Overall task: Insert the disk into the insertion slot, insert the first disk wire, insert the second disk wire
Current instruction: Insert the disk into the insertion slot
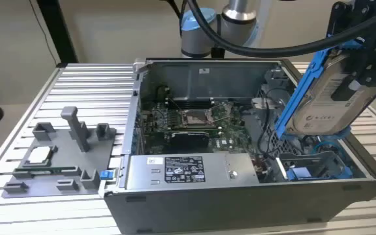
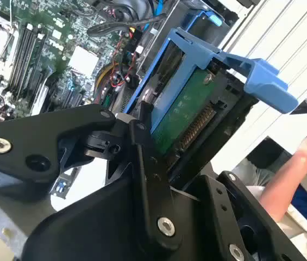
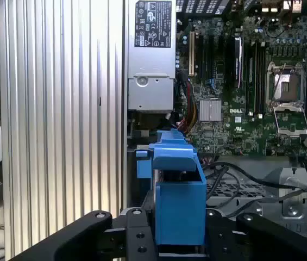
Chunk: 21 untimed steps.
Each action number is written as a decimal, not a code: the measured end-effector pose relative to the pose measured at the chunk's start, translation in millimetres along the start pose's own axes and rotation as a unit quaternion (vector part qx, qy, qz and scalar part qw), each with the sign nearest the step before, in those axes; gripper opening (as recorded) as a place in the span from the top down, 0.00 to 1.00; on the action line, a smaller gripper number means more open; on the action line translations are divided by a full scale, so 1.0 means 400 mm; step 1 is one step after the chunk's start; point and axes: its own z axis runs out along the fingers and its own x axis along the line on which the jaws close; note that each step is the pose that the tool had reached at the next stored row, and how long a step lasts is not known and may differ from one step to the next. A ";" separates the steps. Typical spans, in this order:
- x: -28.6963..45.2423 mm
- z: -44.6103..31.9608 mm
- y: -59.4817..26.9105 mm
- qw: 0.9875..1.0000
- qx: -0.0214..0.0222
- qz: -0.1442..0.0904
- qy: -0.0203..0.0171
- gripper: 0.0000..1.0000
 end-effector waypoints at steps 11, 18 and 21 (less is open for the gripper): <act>0.000 0.001 0.000 1.000 0.000 0.000 0.000 1.00; 0.002 0.018 -0.008 1.000 0.000 0.000 0.002 1.00; 0.006 0.025 -0.017 1.000 0.000 0.000 0.002 1.00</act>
